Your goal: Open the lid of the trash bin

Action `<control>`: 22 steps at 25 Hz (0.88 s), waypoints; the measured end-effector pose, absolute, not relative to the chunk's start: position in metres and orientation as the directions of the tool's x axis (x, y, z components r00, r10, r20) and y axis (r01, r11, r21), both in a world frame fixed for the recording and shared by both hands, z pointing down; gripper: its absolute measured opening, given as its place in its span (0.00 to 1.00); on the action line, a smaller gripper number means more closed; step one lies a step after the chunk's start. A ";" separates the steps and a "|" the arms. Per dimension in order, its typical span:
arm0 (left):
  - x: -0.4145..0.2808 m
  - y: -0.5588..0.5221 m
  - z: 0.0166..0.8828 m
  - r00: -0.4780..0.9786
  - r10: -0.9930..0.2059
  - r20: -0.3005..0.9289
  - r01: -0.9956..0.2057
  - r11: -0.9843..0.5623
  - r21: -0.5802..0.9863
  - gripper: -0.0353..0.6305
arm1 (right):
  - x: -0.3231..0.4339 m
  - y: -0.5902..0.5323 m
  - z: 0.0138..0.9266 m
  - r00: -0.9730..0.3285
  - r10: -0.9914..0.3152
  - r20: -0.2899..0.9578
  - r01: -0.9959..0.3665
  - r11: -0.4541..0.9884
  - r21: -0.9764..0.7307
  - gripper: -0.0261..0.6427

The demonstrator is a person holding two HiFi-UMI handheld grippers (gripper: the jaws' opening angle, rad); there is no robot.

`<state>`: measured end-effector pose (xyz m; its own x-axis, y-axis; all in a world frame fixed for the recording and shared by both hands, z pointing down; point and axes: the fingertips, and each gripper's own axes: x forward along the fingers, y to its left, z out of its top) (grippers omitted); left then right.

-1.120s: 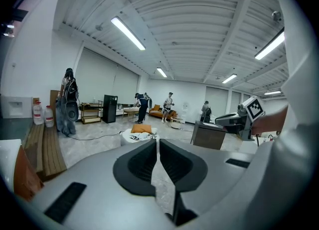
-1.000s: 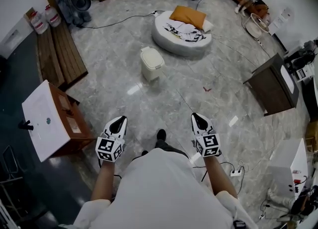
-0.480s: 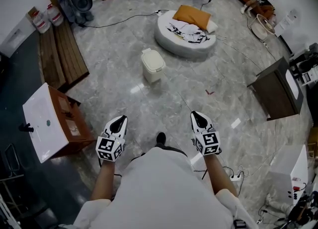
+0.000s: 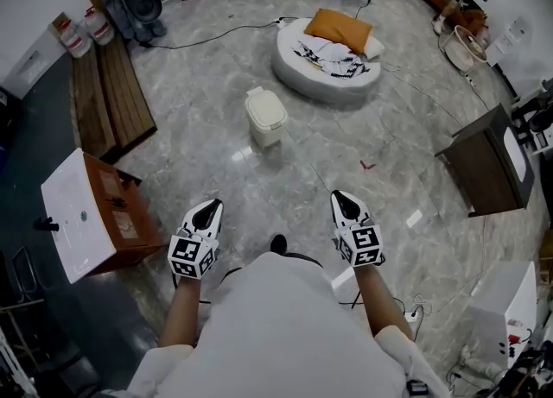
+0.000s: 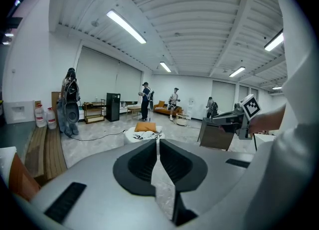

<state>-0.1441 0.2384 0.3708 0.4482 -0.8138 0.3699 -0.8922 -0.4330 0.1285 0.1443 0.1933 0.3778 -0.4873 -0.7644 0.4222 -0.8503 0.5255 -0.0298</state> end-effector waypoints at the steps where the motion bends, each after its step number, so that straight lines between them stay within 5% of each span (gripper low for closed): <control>1: -0.141 0.235 0.371 0.445 -0.814 0.372 -0.893 -0.431 0.127 0.10 | 0.146 0.189 0.379 -0.492 -0.762 0.422 -0.848 0.528 -0.034 0.09; 22: -0.098 0.196 0.387 0.420 -0.812 0.404 -0.905 -0.409 0.119 0.10 | 0.171 0.141 0.405 -0.536 -0.716 0.447 -0.812 0.582 -0.043 0.09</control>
<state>-0.0985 0.1957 0.3867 0.4202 -0.8124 0.4041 -0.9048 -0.4090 0.1186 0.1714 0.1414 0.4045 -0.5361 -0.7158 0.4474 -0.8123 0.5817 -0.0427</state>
